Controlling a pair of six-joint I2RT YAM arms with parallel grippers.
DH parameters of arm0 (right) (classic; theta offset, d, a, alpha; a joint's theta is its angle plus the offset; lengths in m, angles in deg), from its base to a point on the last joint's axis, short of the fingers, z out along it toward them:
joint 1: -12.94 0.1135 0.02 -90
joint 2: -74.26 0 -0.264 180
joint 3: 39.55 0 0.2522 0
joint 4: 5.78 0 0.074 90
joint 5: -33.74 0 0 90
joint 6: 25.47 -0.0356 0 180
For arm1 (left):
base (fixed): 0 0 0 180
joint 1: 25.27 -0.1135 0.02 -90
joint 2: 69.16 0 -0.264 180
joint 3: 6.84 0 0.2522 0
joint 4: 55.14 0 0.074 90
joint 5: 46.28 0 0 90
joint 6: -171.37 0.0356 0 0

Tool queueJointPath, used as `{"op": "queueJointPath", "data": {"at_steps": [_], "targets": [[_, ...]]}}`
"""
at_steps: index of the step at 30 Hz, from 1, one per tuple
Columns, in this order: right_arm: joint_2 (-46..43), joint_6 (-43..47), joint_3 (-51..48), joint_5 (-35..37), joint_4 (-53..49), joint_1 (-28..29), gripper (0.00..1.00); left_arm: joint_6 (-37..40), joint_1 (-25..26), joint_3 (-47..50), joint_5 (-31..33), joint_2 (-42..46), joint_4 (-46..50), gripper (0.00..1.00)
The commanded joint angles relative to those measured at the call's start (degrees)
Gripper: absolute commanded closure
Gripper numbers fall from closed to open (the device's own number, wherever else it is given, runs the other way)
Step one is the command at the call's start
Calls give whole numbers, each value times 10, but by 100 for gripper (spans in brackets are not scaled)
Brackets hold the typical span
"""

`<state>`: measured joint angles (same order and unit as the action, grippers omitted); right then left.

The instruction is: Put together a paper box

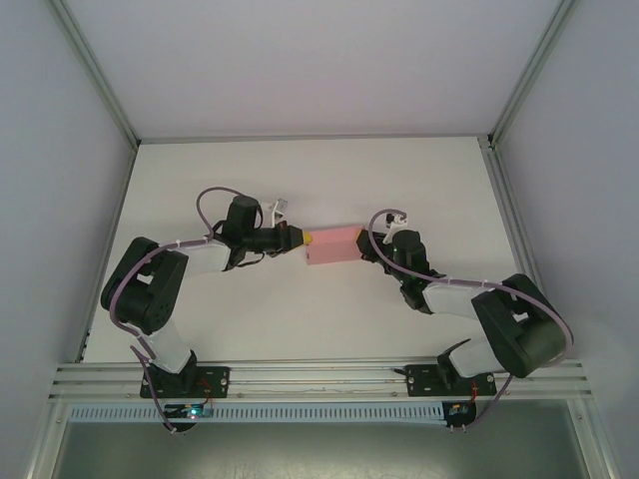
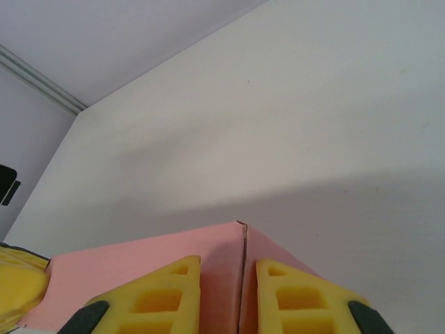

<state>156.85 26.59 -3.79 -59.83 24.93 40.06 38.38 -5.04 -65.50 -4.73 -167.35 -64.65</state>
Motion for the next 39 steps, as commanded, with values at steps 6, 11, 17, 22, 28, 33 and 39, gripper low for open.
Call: {"op": "queueJointPath", "data": {"at_steps": [6, 11, 17, 22, 28, 33, 39], "targets": [[48, 54, -38, -43, -83, 4, 92, 167, 75, -2, 167, -62, 156, 98], [-6, 56, -12, -39, -154, 5, 90, 168, 75, -35, 203, -28, 219, 82], [-54, 48, 49, 0, -262, 4, 74, 162, 75, -104, 214, -1, 299, 56], [-81, 63, 104, 22, -333, 2, 59, 169, 76, -148, 217, 31, 331, 21], [-114, 75, 158, 40, -384, -5, 14, 193, 75, -245, 243, 52, 409, 0], [-131, 169, 205, 0, -400, -20, 2, 216, 73, -306, 320, 79, 470, 0], [-120, 511, 275, -245, -460, -29, 2, 231, 59, -279, 469, 157, 505, 0]]}}
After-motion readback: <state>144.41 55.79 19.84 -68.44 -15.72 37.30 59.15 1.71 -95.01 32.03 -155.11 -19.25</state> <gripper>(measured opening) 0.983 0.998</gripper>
